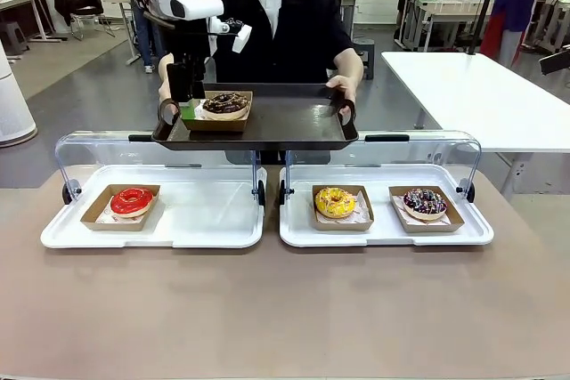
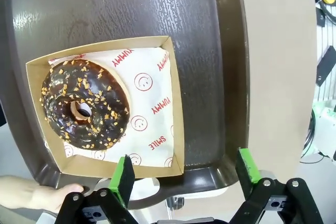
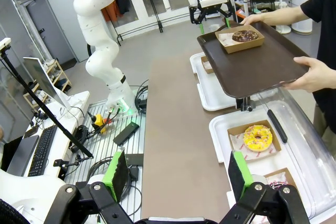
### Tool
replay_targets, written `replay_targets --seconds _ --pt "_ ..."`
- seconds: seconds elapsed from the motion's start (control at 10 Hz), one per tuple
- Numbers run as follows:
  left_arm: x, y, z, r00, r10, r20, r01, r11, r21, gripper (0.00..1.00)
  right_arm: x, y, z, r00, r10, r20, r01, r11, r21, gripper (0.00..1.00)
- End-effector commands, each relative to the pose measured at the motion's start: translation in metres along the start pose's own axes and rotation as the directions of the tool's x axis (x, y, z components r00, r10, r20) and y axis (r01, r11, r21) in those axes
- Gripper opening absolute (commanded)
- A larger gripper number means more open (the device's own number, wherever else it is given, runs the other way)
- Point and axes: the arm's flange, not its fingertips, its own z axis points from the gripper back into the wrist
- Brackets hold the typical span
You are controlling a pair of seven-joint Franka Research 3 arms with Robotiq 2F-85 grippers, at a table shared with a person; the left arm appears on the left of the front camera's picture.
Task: Provide the desired donut to the person.
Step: Place the picked Paper togo box onto the Handle tray extended by the person.
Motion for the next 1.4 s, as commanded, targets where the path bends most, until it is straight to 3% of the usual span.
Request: replay_targets --seconds 0.0,0.3,0.6,0.8,1.0,1.3 --pt "-0.005 -0.011 0.01 0.999 -0.023 0.039 0.024 0.999 -0.037 1.0 0.0 0.001 0.0 1.0 0.004 0.004 -0.004 1.0 0.007 1.0" --pt "-0.037 -0.04 0.031 0.991 -0.05 0.125 0.054 0.998 -0.026 1.0 0.0 0.001 0.0 1.0 0.004 0.004 -0.004 1.0 0.007 1.0" --pt "-0.107 -0.082 0.068 0.955 -0.051 0.292 0.031 0.997 0.074 1.0 0.0 0.001 0.0 1.0 0.004 0.004 -0.004 1.0 0.007 1.0" --pt "-0.169 -0.089 0.081 0.908 -0.021 0.419 -0.021 0.995 0.096 1.0 0.0 0.001 0.0 1.0 0.004 0.004 -0.004 1.0 0.007 1.0" --pt "-0.221 -0.086 0.077 0.869 0.063 0.491 -0.113 0.991 0.072 1.0 0.0 0.001 0.0 1.0 0.004 0.004 -0.004 1.0 0.007 1.0" --pt "-0.295 -0.079 0.068 0.781 0.146 0.607 -0.17 0.985 -0.019 1.0 0.0 0.001 0.0 1.0 0.004 0.004 -0.004 1.0 0.007 1.0"
